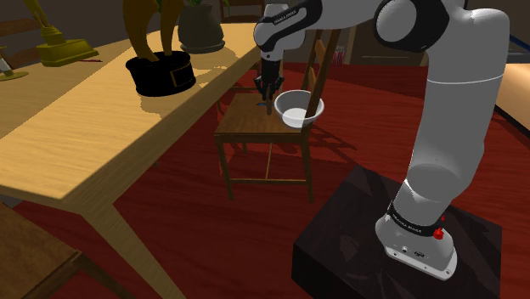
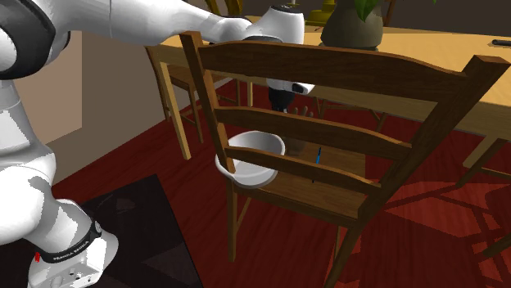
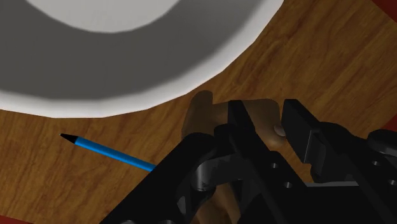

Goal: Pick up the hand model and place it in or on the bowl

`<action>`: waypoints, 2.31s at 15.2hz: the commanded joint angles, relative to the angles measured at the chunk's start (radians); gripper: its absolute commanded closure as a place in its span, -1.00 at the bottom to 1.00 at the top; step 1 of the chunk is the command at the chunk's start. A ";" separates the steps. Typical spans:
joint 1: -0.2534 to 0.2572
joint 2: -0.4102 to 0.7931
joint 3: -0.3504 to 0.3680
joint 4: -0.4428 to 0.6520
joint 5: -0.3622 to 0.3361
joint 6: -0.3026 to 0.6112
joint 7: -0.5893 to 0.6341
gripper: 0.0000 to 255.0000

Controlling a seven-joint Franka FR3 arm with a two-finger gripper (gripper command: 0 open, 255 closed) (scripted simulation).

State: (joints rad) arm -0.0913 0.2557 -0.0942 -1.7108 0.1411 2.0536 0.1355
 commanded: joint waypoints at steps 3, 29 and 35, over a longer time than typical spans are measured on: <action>0.000 -0.005 -0.001 0.018 -0.002 -0.024 0.003 1.00; -0.009 0.003 -0.005 0.379 -0.013 -0.376 0.039 1.00; -0.010 -0.177 -0.013 0.164 -0.028 -0.342 0.023 1.00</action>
State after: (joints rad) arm -0.1020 0.1242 -0.1058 -1.4960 0.1172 1.7068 0.1597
